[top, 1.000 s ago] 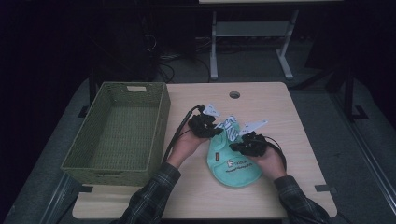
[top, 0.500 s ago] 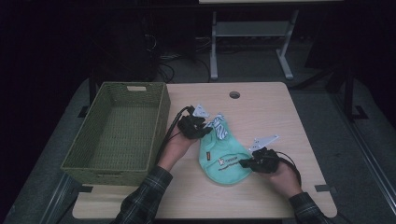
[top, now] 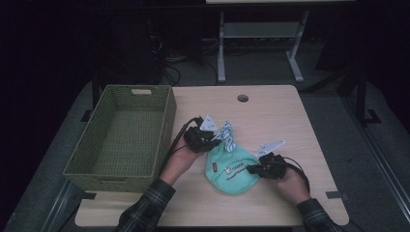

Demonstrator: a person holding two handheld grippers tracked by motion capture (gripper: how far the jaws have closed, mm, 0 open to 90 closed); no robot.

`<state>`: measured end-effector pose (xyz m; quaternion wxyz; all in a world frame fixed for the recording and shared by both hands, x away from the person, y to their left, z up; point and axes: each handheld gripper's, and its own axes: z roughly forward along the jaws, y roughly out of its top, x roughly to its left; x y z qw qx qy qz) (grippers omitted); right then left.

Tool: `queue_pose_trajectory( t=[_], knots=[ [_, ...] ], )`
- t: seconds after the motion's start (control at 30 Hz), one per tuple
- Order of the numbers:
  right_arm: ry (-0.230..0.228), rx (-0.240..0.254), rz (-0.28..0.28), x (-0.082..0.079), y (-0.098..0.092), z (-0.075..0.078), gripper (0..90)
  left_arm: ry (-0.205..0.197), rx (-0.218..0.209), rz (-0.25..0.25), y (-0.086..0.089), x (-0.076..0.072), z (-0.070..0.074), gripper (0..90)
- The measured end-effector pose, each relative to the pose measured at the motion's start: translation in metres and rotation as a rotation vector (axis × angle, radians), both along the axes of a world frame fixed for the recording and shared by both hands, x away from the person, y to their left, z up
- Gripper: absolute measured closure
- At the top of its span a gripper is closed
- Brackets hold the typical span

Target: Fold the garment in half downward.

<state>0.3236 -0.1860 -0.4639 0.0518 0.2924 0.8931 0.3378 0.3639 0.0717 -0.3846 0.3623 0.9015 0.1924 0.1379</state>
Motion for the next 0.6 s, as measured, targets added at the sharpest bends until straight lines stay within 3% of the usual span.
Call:
queue_pose_trajectory(
  t=[0.2,0.6],
  knots=[
    [0.006,0.003,-0.005,0.000,0.000,0.000,89.9,-0.027,0.034,-0.045,-0.011,-0.014,-0.002,79.9],
    [0.017,0.019,-0.010,0.001,-0.002,-0.001,89.9,-0.020,0.073,-0.127,-0.026,-0.036,-0.014,79.7]
  ],
)
